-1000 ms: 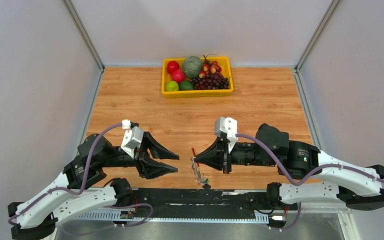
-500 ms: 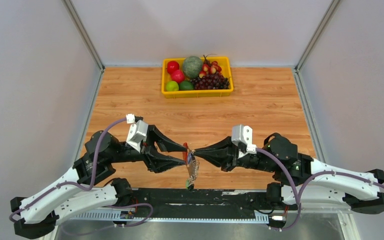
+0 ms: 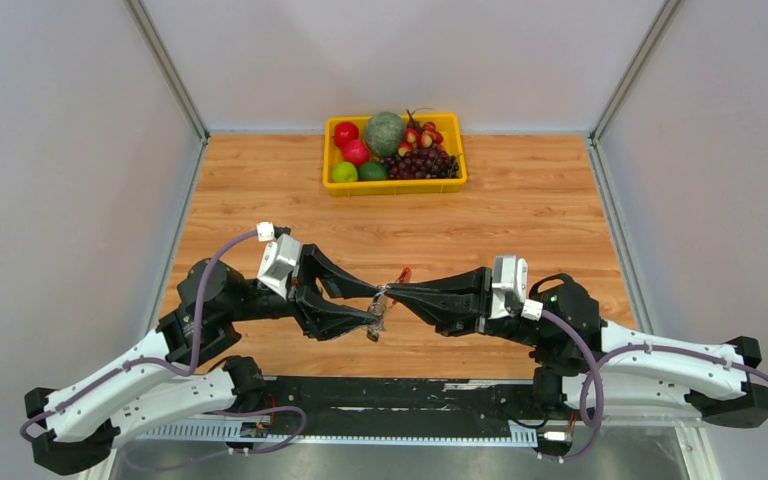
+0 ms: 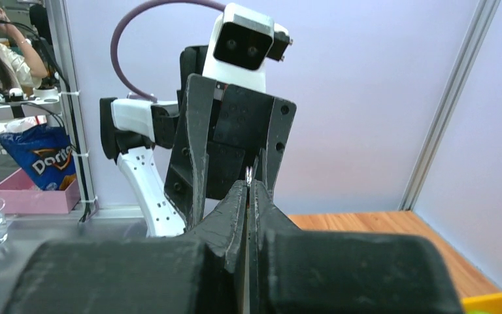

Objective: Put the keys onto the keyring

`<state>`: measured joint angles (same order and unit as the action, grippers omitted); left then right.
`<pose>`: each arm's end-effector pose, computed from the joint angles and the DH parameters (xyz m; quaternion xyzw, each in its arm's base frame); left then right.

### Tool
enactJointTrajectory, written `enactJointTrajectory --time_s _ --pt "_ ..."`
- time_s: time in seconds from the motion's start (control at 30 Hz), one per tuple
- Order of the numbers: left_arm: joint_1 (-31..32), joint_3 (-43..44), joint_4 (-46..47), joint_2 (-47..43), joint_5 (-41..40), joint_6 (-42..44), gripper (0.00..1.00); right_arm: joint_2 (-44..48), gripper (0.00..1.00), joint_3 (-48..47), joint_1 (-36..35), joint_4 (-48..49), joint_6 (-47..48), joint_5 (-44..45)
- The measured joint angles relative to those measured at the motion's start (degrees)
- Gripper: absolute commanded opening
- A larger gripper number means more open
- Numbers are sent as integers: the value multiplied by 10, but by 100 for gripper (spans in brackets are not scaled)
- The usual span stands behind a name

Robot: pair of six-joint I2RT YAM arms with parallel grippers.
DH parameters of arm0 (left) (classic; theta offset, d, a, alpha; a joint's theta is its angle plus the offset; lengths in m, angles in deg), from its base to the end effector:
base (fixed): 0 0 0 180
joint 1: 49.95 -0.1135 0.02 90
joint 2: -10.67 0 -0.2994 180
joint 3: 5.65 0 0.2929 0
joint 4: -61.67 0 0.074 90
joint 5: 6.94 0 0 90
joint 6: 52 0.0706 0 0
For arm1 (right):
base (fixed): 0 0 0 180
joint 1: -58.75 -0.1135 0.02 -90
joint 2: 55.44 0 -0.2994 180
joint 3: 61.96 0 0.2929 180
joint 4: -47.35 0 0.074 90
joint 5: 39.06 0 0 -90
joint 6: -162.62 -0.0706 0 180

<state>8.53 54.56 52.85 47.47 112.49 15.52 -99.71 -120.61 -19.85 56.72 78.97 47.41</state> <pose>0.0646 -0.1717 0.4433 0.3739 0.5005 -0.6149 0.4812 0.0395 0.2181 0.4534 -0.3879 0.3854 0.5071 0.6662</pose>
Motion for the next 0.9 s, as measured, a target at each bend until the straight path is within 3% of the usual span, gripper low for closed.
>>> enactJointTrajectory --time_s 0.37,0.6,0.77,0.9 --pt "0 -1 28 11 1 -7 54 -19 0 6 0 44 13 5" --pt "0 -1 13 1 -14 -3 56 -19 0 7 0 33 24 82" --pt "0 -9 -33 -30 -70 11 58 -30 0 6 0 3 26 153" --pt "0 -9 -77 -64 -175 22 61 -49 0 6 0 -21 25 221"
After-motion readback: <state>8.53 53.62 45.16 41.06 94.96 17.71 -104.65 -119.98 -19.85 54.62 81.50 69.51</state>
